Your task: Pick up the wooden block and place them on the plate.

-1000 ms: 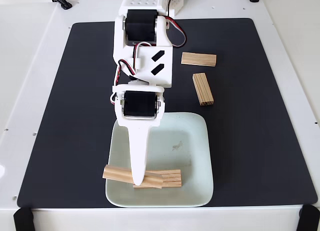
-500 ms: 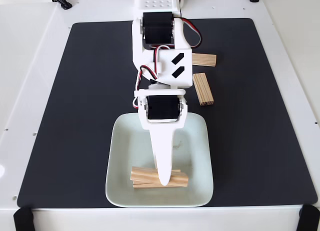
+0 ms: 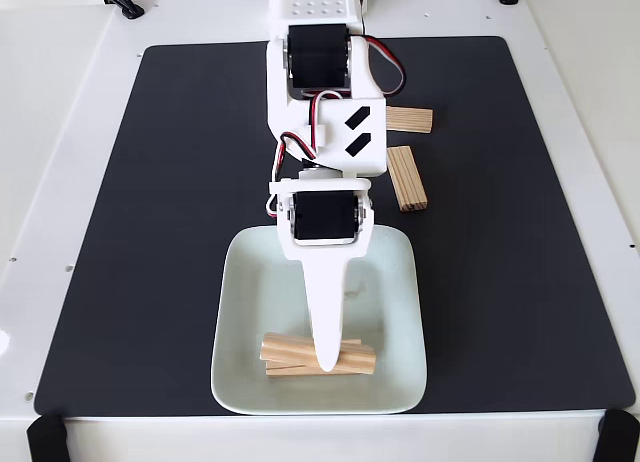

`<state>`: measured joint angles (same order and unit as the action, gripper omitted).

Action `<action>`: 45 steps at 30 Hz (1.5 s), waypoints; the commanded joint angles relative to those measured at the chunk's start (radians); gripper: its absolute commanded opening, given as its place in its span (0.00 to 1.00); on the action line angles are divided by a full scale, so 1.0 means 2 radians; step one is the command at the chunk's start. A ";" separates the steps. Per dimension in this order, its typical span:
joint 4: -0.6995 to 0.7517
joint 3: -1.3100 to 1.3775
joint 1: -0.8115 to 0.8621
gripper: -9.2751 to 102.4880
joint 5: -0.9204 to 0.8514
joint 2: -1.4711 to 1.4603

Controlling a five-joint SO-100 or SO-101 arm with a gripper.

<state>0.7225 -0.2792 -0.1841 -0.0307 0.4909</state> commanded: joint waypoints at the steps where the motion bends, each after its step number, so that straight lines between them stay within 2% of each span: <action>1: 0.002 0.002 0.005 0.08 -0.001 0.012; 7: 0.003 0.001 0.005 0.08 -0.002 0.012; 13: 0.035 -0.019 0.008 0.22 -0.002 0.025; 16: 0.051 -0.054 0.008 0.26 -0.002 0.050; 32: 0.051 -0.092 -0.004 0.27 -0.002 0.119; 38: 0.051 -0.203 -0.019 0.27 0.001 0.236; 45: 0.051 -0.439 -0.031 0.27 -0.002 0.421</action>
<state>0.8222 -1.0002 -0.2362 -0.0307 1.1505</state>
